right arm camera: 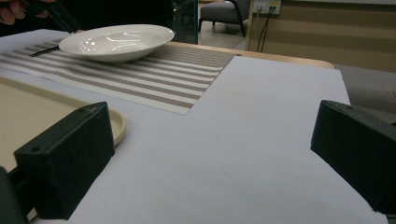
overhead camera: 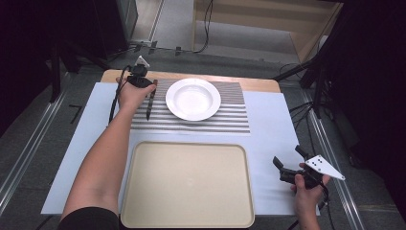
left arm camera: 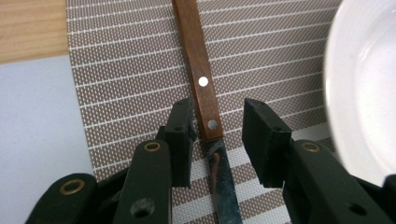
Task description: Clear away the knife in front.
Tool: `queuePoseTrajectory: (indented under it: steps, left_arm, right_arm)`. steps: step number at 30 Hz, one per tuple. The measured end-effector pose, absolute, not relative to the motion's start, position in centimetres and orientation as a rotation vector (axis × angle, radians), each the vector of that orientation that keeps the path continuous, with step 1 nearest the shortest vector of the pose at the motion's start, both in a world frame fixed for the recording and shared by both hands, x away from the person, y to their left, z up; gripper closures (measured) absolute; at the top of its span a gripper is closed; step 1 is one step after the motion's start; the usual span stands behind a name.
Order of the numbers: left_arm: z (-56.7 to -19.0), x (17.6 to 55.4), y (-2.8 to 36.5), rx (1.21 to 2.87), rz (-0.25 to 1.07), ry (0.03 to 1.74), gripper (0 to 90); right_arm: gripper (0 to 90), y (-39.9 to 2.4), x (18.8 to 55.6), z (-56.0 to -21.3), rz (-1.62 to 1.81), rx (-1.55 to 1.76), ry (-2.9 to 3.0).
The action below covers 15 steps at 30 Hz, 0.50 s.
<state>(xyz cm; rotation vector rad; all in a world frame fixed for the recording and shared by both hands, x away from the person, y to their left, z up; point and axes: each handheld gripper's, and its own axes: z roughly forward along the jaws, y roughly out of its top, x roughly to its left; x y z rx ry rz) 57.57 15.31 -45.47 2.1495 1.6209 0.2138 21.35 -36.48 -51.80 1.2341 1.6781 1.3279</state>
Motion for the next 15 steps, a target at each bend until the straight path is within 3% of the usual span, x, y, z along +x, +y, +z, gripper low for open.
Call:
queuePoseTrajectory:
  steps: [5,15]
  left_arm:
    - [-46.2,57.9,15.0,2.162,0.228,1.641,65.3]
    - [-47.3,58.0,14.4,2.208,0.266,1.632,75.7]
  right_arm:
    - [0.0,-36.5,21.4,-51.8,1.324,1.233,1.682]
    - [0.0,-36.5,21.5,-51.9,1.323,1.237,1.682]
